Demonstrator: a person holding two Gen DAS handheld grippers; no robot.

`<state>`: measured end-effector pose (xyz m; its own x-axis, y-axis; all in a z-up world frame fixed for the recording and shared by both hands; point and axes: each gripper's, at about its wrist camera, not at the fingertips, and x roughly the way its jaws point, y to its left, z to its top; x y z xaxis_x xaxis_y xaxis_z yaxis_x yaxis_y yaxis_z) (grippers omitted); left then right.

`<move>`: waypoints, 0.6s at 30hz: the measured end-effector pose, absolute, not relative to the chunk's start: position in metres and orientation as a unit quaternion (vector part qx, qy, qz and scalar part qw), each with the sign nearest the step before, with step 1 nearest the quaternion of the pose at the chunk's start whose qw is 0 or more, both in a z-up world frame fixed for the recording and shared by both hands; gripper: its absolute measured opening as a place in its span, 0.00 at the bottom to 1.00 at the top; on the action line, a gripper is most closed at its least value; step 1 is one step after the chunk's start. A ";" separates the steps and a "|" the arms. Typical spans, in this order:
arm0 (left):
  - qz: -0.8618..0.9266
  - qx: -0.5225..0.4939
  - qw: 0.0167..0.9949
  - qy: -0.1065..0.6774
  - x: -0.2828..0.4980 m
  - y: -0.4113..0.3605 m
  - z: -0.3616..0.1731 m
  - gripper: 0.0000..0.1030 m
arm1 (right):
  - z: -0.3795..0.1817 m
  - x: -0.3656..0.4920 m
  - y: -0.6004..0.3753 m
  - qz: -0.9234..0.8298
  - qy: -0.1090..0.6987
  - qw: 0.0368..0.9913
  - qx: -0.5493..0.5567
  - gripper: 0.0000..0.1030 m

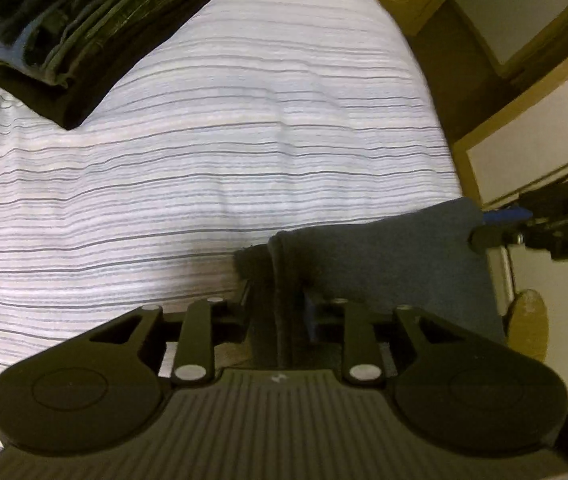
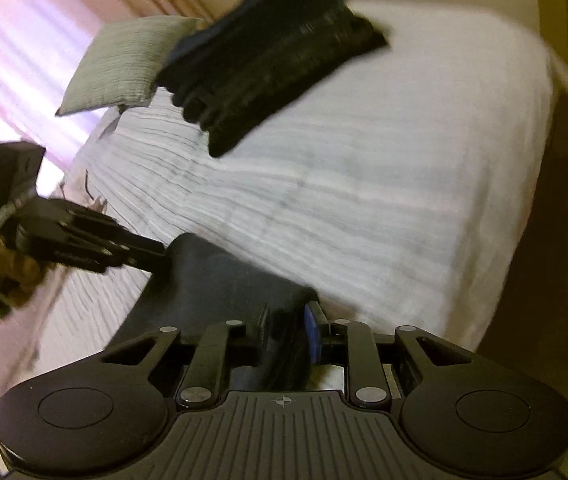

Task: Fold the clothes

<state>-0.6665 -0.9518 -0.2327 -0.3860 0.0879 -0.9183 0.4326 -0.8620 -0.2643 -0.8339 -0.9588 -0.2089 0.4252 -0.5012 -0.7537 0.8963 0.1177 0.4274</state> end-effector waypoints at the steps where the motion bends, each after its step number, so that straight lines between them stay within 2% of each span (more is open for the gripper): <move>1: -0.800 0.541 0.109 0.235 -0.662 -0.953 -0.227 0.24 | -0.203 -0.826 -0.957 -0.483 0.227 0.727 0.433 0.22; 5: -0.805 0.524 0.144 0.237 -0.627 -0.957 -0.199 0.22 | -0.191 -0.788 -0.953 -0.429 0.254 0.779 0.381 0.22; 9: -0.794 0.508 0.196 0.270 -0.566 -0.947 -0.179 0.23 | -0.222 -0.750 -0.964 -0.343 0.292 0.800 0.396 0.22; 13: -0.766 0.516 0.224 0.313 -0.508 -0.907 -0.178 0.23 | -0.265 -0.737 -0.986 -0.355 0.352 0.770 0.396 0.21; 18: -0.734 0.530 0.204 0.373 -0.475 -0.841 -0.187 0.23 | -0.270 -0.731 -0.998 -0.348 0.377 0.767 0.385 0.21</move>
<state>-0.4747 -0.8405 -0.1865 -0.3545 0.0966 -0.9301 0.6948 -0.6385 -0.3311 -0.7308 -0.9980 -0.2702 0.4741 -0.2437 -0.8461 0.8241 0.4611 0.3290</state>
